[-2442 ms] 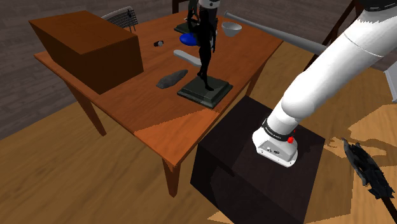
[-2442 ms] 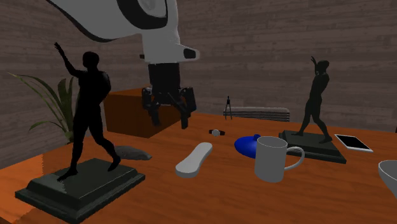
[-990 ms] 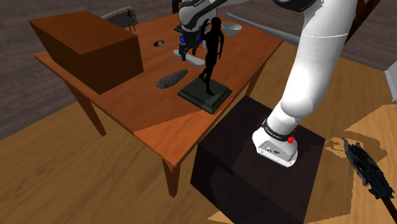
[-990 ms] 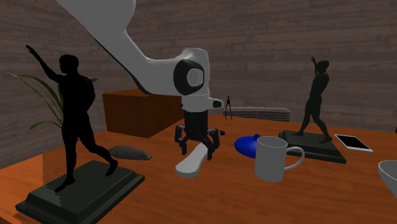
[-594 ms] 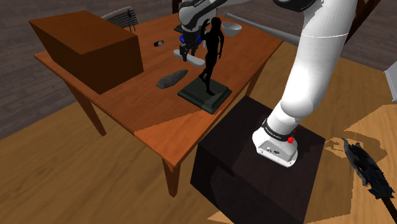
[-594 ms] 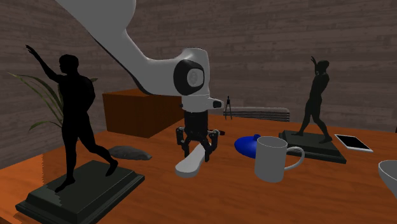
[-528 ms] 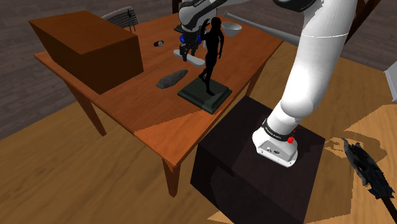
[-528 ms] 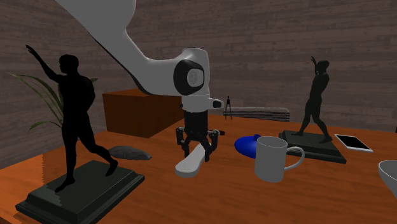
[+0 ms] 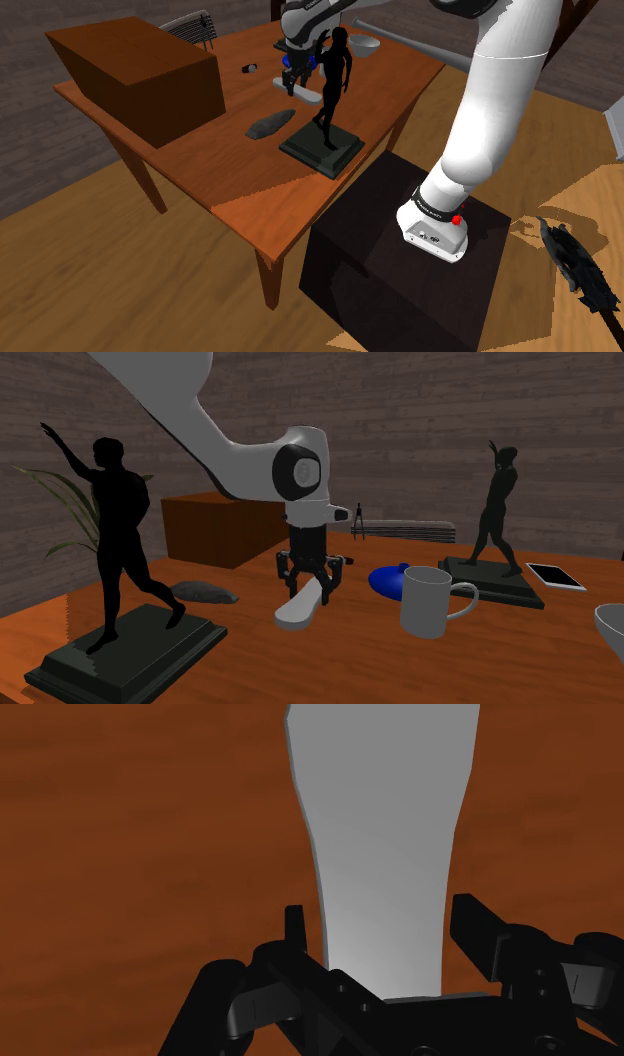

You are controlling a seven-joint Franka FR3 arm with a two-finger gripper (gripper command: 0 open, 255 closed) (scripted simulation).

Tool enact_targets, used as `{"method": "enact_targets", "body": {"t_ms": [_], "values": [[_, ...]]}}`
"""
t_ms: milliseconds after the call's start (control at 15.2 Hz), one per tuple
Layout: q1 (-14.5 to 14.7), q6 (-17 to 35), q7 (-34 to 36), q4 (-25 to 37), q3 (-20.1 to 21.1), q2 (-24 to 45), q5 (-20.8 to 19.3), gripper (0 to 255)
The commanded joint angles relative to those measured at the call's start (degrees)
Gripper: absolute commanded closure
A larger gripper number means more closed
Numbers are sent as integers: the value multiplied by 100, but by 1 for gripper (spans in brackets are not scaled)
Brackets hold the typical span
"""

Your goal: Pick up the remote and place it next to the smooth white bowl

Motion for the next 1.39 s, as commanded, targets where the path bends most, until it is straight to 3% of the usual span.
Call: {"method": "enact_targets", "body": {"t_ms": [0, 1320], "values": [[-1, -103, -3, 49, -3, -58, -3, 255], [10, -1480, -2, 862, -13, -622, -36, 255]]}}
